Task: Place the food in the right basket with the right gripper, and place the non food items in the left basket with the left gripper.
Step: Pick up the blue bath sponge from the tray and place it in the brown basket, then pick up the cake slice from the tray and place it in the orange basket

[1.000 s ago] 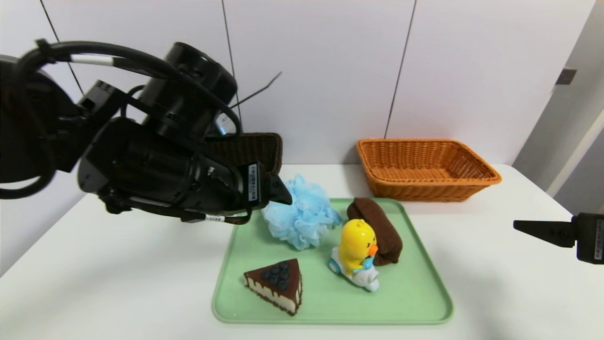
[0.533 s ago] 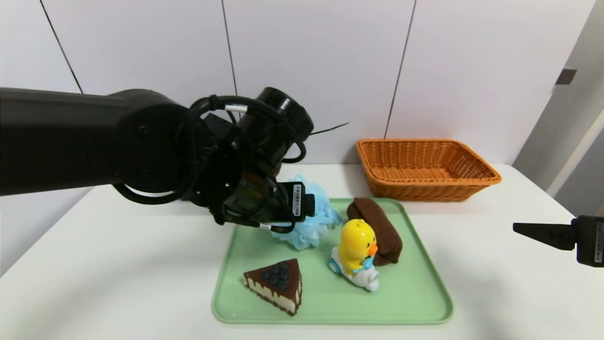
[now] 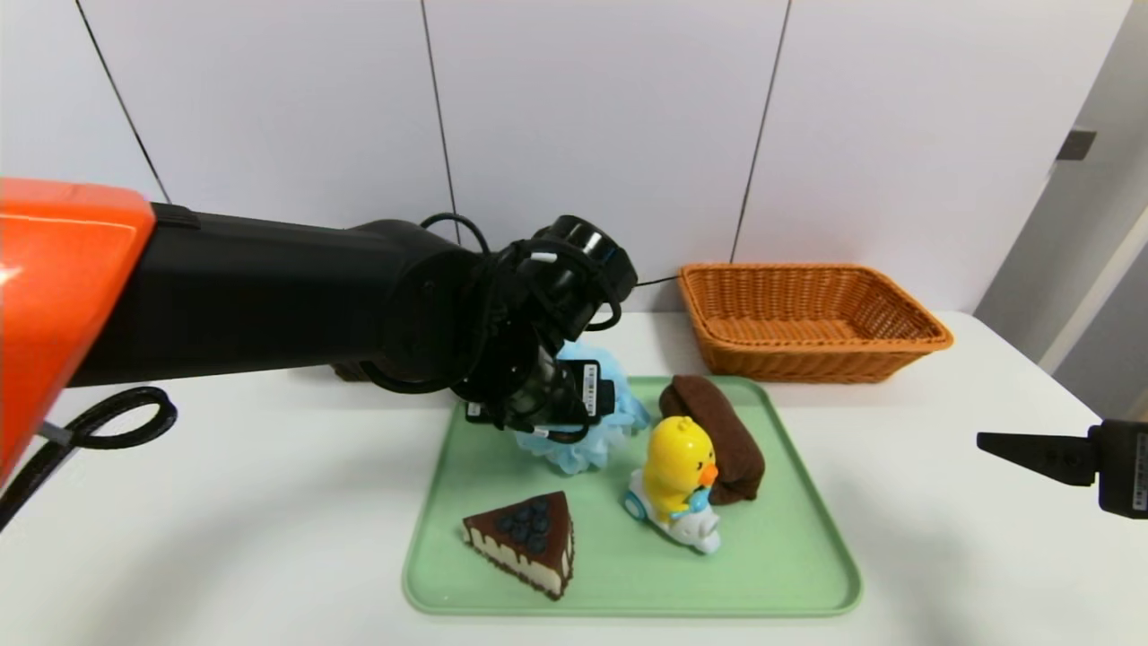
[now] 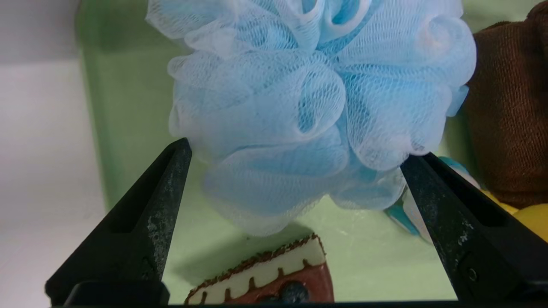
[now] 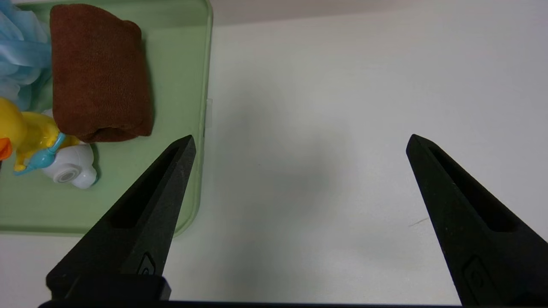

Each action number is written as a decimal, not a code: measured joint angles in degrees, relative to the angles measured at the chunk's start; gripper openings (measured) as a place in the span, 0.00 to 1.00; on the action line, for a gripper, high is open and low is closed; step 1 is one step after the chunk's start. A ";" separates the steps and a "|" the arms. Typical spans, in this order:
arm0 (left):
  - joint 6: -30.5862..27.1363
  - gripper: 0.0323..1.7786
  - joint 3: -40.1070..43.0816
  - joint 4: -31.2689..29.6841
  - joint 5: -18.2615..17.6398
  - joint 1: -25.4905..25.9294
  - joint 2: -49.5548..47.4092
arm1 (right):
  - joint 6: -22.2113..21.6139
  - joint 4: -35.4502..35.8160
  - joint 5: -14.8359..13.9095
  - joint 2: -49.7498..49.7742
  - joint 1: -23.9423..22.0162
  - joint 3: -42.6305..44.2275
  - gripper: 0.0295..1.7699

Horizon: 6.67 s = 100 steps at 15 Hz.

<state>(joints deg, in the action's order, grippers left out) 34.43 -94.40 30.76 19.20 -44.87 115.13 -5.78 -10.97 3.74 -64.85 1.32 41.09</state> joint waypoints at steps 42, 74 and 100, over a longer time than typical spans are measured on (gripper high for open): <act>-2.21 0.16 0.85 3.25 -4.64 -0.61 -17.97 | 0.00 -0.60 11.25 3.32 4.24 6.64 0.96; -15.27 0.43 -16.54 3.17 -11.65 33.90 1.63 | -1.63 -6.36 11.28 7.86 9.46 13.81 0.96; -11.14 0.94 2.23 7.11 -11.63 16.60 -25.71 | -2.97 -6.00 11.02 7.50 8.68 10.93 0.96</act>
<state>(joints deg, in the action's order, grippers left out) 23.28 -92.17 37.86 7.57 -28.27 89.42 -8.75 -16.97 14.76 -57.36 10.00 52.03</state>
